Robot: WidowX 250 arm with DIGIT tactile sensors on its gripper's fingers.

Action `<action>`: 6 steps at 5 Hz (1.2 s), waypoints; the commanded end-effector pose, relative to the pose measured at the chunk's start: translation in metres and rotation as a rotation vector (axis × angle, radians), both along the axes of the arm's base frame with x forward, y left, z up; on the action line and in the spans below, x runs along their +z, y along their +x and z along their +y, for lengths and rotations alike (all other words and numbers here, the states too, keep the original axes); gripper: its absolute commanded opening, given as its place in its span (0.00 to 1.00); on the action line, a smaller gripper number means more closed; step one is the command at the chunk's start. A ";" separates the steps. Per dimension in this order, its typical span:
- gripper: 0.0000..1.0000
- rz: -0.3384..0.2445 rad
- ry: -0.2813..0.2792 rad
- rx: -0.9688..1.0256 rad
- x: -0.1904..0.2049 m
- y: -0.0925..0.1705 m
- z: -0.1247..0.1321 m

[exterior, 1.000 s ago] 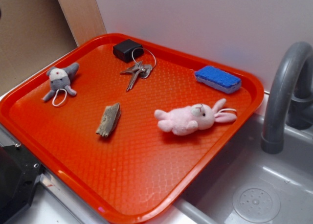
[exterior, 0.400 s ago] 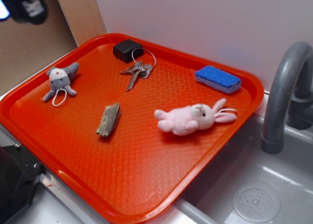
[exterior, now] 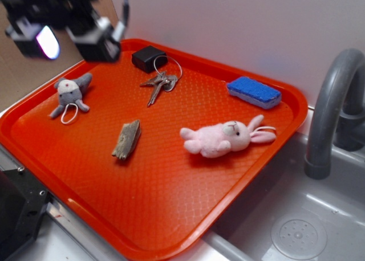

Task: Grab the wood chip.

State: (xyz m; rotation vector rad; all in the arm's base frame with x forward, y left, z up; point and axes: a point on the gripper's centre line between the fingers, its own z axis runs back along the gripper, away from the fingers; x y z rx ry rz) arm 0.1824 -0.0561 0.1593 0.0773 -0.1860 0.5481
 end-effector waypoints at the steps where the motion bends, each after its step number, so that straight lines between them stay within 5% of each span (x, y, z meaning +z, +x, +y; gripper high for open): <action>1: 1.00 -0.079 0.104 -0.032 -0.056 0.016 0.012; 3: 1.00 -0.131 0.104 -0.149 -0.091 0.024 0.029; 5: 1.00 -0.178 0.014 -0.154 -0.126 0.044 0.024; 6: 0.00 -0.172 -0.022 -0.201 -0.144 0.046 0.016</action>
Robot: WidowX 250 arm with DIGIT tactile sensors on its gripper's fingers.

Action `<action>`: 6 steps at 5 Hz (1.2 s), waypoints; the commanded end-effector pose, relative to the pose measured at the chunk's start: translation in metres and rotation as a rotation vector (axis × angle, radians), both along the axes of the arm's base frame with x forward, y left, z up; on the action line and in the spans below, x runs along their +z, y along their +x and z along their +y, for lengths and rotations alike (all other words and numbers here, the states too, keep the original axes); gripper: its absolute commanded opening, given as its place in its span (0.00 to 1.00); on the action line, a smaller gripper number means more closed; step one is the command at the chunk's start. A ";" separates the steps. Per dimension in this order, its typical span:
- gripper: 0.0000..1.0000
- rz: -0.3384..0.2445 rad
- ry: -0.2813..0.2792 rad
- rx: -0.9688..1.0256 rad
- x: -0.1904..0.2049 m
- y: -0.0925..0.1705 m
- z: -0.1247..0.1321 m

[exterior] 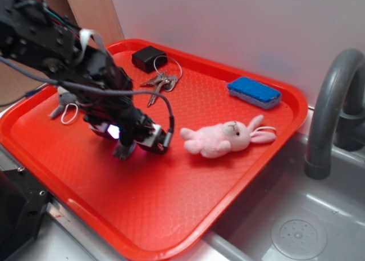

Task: Grab the wood chip.

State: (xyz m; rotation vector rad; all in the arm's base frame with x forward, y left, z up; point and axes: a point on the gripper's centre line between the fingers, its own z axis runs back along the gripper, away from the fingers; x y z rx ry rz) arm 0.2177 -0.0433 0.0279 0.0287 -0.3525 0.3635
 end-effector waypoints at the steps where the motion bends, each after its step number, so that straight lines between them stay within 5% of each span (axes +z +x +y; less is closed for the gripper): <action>1: 0.00 0.017 -0.069 -0.051 -0.002 0.004 0.006; 3: 0.00 0.139 0.011 -0.141 0.040 -0.005 0.022; 6: 0.00 0.121 0.074 -0.161 0.137 0.026 0.015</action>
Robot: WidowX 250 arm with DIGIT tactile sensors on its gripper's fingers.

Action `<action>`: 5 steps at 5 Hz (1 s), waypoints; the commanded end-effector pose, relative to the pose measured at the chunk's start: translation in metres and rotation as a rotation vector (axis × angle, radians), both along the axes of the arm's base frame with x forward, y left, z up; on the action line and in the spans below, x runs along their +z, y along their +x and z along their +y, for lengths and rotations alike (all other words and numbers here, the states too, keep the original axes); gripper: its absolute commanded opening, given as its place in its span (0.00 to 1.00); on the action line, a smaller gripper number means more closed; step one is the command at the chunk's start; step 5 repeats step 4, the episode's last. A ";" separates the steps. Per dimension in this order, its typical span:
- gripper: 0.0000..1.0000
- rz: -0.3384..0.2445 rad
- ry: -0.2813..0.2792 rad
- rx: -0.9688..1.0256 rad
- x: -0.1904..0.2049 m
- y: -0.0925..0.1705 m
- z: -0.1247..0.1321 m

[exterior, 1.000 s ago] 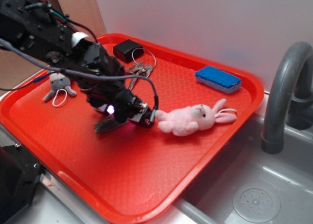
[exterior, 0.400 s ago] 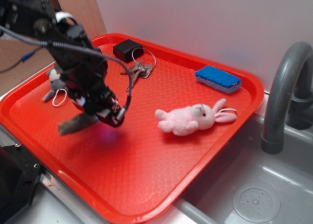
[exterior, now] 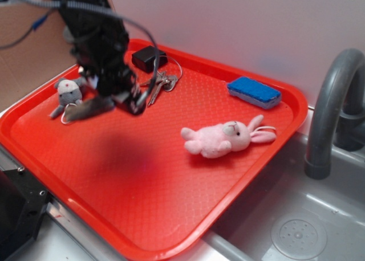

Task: Grab the wood chip.

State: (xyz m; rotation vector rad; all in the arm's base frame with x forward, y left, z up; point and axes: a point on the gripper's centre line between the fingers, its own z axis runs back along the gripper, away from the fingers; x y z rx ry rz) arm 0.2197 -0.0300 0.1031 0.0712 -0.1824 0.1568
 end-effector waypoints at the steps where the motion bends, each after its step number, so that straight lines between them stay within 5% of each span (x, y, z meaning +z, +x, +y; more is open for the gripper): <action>1: 0.00 -0.072 0.032 0.021 0.107 0.023 0.000; 3: 0.00 -0.085 0.027 -0.011 0.160 0.008 0.002; 5: 0.00 -0.062 0.028 -0.066 0.163 0.005 0.004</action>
